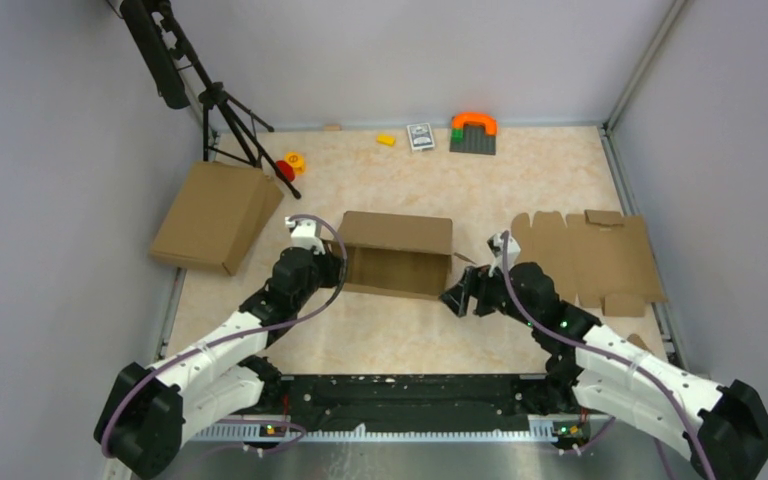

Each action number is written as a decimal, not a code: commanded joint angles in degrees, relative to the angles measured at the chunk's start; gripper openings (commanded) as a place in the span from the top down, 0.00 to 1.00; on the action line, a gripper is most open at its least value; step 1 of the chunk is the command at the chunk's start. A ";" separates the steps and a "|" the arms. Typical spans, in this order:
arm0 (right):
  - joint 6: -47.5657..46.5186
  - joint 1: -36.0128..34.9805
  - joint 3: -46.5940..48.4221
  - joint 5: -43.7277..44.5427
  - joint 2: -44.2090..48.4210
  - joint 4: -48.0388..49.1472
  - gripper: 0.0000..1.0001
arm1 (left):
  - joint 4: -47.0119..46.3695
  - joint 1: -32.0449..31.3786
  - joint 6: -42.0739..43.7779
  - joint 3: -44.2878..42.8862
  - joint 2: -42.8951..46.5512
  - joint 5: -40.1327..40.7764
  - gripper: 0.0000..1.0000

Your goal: Fold the paper box

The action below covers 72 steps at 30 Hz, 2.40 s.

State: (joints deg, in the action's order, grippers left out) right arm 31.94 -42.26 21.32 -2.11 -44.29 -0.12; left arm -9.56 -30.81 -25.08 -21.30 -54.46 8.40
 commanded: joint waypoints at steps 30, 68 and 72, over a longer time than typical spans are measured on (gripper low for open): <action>-10.32 -0.17 39.85 -5.09 -30.03 -18.94 0.31 | 9.21 -0.43 0.08 -2.05 5.85 1.22 0.80; -10.63 2.34 31.42 0.38 -32.91 -16.41 0.59 | 34.02 7.37 0.90 -33.75 -10.64 -14.24 0.89; -9.95 2.43 29.36 1.50 -32.44 -15.97 0.90 | 31.89 7.43 -0.65 -31.66 -17.56 -15.40 0.96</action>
State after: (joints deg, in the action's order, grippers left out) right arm 21.19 -40.29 50.30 -3.40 -79.00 -16.01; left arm 28.08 -23.70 -24.25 -55.00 -67.53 -3.75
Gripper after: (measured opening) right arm 0.227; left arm 0.070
